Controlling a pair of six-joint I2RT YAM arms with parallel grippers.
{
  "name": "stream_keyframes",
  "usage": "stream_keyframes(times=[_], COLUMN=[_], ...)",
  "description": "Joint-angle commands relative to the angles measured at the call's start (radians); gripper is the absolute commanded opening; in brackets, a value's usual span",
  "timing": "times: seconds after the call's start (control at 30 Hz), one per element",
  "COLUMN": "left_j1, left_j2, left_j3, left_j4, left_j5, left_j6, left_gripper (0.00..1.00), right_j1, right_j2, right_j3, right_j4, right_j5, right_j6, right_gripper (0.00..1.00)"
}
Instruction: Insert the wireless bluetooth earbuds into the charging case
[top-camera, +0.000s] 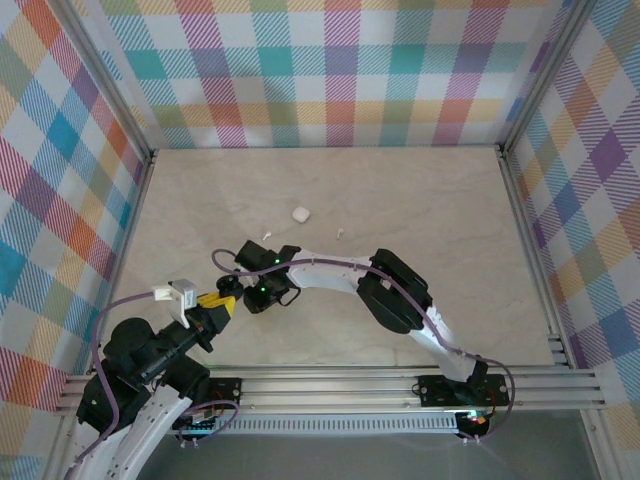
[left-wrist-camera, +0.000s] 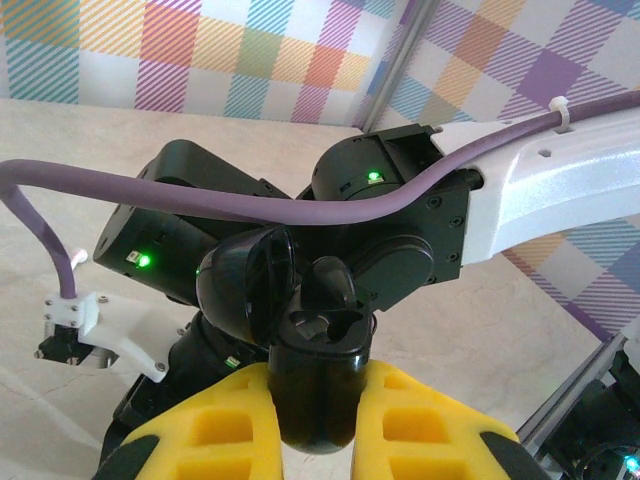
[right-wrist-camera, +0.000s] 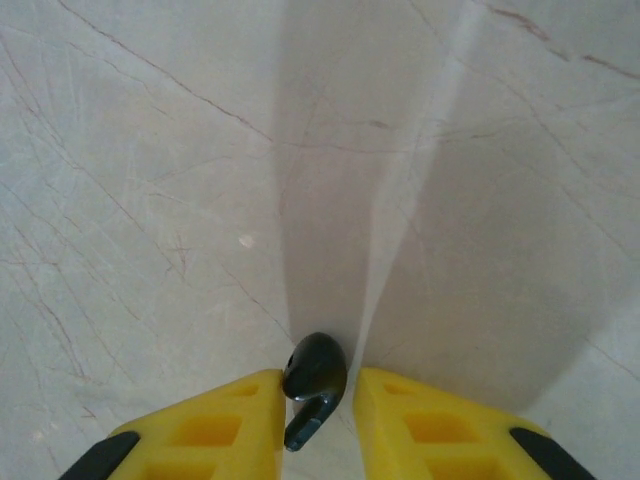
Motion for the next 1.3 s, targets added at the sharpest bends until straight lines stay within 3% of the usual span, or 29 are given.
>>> stream_keyframes(times=[0.0, 0.43, 0.83, 0.9, 1.0, 1.13, 1.27], left_j1=[-0.01, -0.009, -0.01, -0.009, -0.009, -0.011, -0.009], left_j2=[-0.015, -0.009, 0.057, 0.083, 0.131, 0.211, 0.311], left_j3=[0.007, -0.066, -0.226, -0.24, -0.244, -0.239, -0.244], left_j4=[0.032, 0.112, 0.347, 0.391, 0.45, 0.507, 0.629], left_j5=[-0.006, 0.014, 0.072, 0.083, 0.098, 0.123, 0.158], left_j6=[-0.018, -0.064, -0.089, -0.091, -0.071, -0.04, -0.032], left_gripper=[0.0, 0.0, 0.0, 0.0, 0.0, 0.0, 0.0], right_j1=[-0.054, -0.223, -0.399, -0.417, -0.432, -0.458, -0.511], right_j2=[-0.049, -0.274, -0.43, -0.444, -0.496, -0.624, -0.773], right_j3=[-0.114, -0.45, -0.617, -0.652, -0.674, -0.685, -0.698], right_j4=[-0.032, 0.072, -0.019, -0.001, -0.009, -0.039, -0.078], right_j5=[0.038, 0.072, 0.064, -0.003, -0.08, -0.089, -0.079], right_j6=[0.043, 0.081, -0.045, -0.067, -0.072, -0.048, -0.012], right_gripper=[0.24, 0.18, 0.19, 0.22, 0.35, 0.45, 0.48])
